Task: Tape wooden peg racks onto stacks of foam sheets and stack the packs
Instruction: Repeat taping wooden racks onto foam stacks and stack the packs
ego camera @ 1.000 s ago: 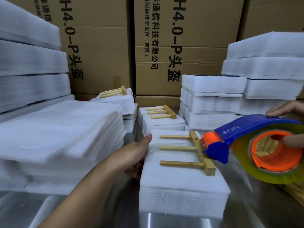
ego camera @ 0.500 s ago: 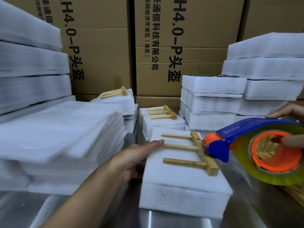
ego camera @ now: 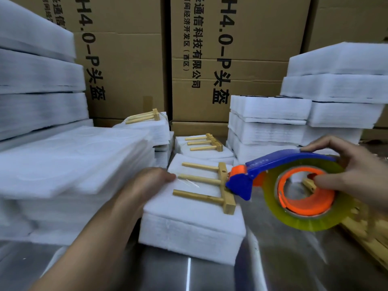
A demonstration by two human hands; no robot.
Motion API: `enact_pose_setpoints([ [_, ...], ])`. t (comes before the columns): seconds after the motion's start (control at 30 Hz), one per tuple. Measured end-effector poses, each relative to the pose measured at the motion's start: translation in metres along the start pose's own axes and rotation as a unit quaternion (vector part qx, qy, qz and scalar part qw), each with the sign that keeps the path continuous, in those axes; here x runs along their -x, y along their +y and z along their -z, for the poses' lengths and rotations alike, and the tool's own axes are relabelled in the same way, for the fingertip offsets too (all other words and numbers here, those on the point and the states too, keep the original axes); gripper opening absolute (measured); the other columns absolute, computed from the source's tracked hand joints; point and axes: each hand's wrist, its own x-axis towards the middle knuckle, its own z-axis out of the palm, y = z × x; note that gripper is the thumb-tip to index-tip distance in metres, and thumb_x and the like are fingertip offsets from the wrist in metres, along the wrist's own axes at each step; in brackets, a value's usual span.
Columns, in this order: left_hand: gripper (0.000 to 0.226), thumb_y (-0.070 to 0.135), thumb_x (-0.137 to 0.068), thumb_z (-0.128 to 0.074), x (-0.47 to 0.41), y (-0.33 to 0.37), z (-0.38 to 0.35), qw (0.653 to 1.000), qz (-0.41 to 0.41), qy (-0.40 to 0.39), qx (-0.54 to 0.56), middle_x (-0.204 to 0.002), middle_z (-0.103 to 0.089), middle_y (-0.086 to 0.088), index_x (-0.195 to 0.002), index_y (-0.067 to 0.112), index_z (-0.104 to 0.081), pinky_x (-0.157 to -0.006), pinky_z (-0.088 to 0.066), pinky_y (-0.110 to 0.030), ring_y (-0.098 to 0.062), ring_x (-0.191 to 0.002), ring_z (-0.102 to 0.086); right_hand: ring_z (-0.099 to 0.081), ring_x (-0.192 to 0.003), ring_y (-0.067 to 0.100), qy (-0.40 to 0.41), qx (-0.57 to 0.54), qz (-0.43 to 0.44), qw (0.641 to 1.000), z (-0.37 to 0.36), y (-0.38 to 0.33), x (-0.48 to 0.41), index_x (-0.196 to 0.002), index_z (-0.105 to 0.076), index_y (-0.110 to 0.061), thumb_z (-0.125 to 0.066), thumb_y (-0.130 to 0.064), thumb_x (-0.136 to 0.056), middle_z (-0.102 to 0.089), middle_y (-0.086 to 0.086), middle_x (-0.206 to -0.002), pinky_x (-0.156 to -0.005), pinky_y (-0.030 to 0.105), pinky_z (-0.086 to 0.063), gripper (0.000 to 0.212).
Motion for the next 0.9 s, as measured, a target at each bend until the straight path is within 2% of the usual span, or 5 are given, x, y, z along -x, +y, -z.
enact_pose_setpoints([
  [0.13,0.008,0.009,-0.090,-0.057,-0.002,-0.002,0.000,0.997,-0.034,0.008,-0.073,-0.103,-0.059,-0.012,-0.083,0.013,-0.059,-0.085,-0.047,-0.034,-0.026,-0.096,-0.057,-0.057,-0.050,0.024,0.012,-0.030,-0.009,0.999,-0.004,0.001,-0.003,-0.102,-0.064,-0.036,-0.073,-0.006,-0.055,-0.069,0.012,-0.074,-0.051,0.035,-0.049,0.056],
  [0.27,0.050,0.016,-0.094,-0.050,0.003,-0.002,0.002,0.969,-0.103,0.025,-0.224,-0.143,-0.043,-0.007,-0.142,0.017,-0.037,-0.089,-0.037,-0.021,-0.021,-0.121,-0.048,-0.060,-0.063,0.040,0.004,-0.022,0.001,1.000,-0.011,-0.005,-0.003,-0.096,-0.065,-0.035,-0.072,0.004,-0.060,-0.069,0.005,-0.078,-0.046,0.038,-0.049,0.054],
  [0.37,0.049,0.040,-0.096,-0.041,0.018,-0.001,0.001,0.926,-0.194,0.027,-0.324,-0.148,-0.040,0.003,-0.143,0.027,-0.035,-0.094,-0.030,-0.019,-0.014,-0.131,-0.041,-0.063,-0.065,0.016,0.012,-0.027,0.020,0.999,-0.012,-0.005,-0.003,-0.092,-0.066,-0.035,-0.070,0.014,-0.065,-0.066,-0.001,-0.080,-0.046,0.026,-0.047,0.056],
  [0.5,0.098,0.086,-0.063,-0.023,0.038,0.006,-0.019,0.895,-0.273,-0.010,-0.352,-0.156,-0.017,0.014,-0.148,0.037,-0.020,-0.114,-0.020,-0.028,-0.005,-0.142,-0.018,-0.061,-0.063,0.006,0.009,-0.037,0.033,0.999,-0.012,-0.005,-0.004,-0.089,-0.066,-0.033,-0.068,0.017,-0.065,-0.064,-0.006,-0.082,-0.045,0.020,-0.046,0.056],
  [0.9,0.120,0.090,-0.049,-0.007,0.030,-0.004,-0.039,0.847,-0.237,-0.109,-0.462,-0.157,0.016,0.011,-0.150,0.027,0.009,-0.107,0.010,-0.017,0.003,-0.139,0.017,-0.069,-0.073,0.019,-0.037,0.013,0.036,0.999,0.008,0.009,-0.003,-0.128,-0.053,-0.043,-0.078,0.006,-0.061,-0.060,-0.006,-0.113,-0.054,0.037,-0.057,0.087],
])
